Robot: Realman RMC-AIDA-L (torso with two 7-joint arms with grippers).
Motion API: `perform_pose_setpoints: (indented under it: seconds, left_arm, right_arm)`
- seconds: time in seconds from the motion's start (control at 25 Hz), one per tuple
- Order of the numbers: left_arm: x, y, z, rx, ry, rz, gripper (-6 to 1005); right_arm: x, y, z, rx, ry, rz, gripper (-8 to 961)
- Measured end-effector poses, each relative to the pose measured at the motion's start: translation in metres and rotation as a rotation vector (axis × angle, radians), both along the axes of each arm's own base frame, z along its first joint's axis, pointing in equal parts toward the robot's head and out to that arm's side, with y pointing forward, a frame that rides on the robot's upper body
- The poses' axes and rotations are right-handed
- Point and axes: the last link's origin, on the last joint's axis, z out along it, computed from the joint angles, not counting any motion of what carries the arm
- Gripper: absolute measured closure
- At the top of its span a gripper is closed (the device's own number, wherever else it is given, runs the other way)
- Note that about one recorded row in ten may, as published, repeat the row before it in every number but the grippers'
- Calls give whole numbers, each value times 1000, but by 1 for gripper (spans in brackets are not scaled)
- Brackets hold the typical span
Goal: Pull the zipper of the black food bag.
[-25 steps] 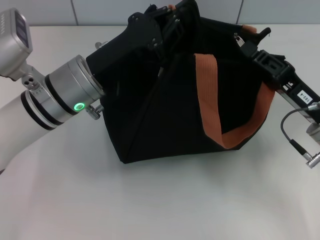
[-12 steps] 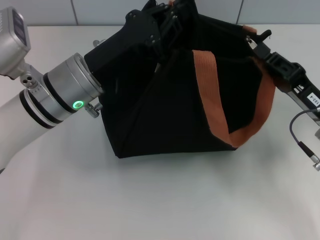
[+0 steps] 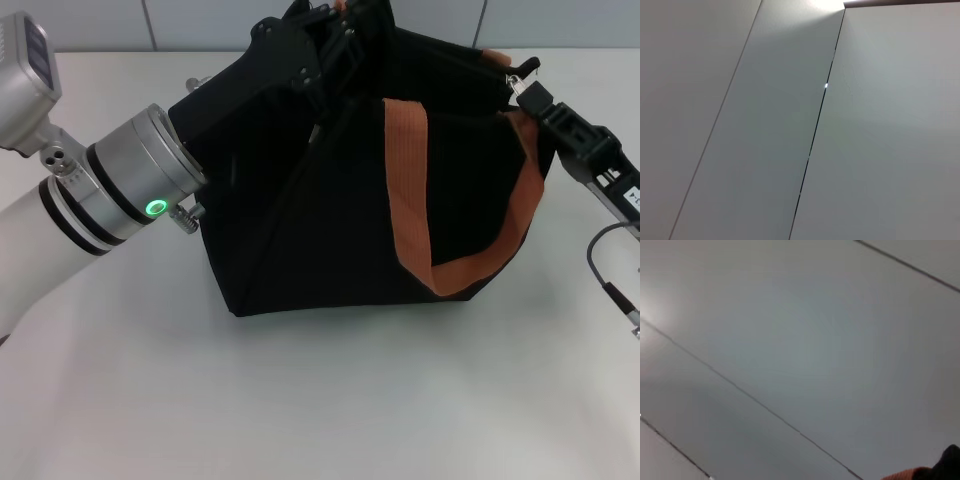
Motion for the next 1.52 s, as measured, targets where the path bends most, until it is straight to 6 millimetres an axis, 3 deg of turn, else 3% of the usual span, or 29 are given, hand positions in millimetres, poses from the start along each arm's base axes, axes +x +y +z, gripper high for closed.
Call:
perform_pose_setpoints:
  seconds: [0.32, 0.48, 0.88, 1.16, 1.32, 1.52]
  left_arm:
    - [1, 3, 0, 5, 0, 9, 868]
    - [0, 3, 0, 5, 3, 17, 867]
    - [-2, 11, -1, 14, 15, 63, 864]
    - [-11, 0, 28, 24, -117, 29, 862]
    - [-20, -10, 47, 10, -142, -28, 644]
    - [-34, -27, 60, -5, -96, -97, 447]
  right_arm:
    - [2, -26, 1, 156, -49, 41, 901]
    - [17, -37, 9, 204, -67, -5, 691]
    - [21, -42, 15, 228, -97, 16, 268]
    - [16, -42, 22, 245, -85, 64, 166]
    - [18, -43, 24, 229, -67, 57, 108]
    - [20, -46, 25, 237, -76, 51, 108]
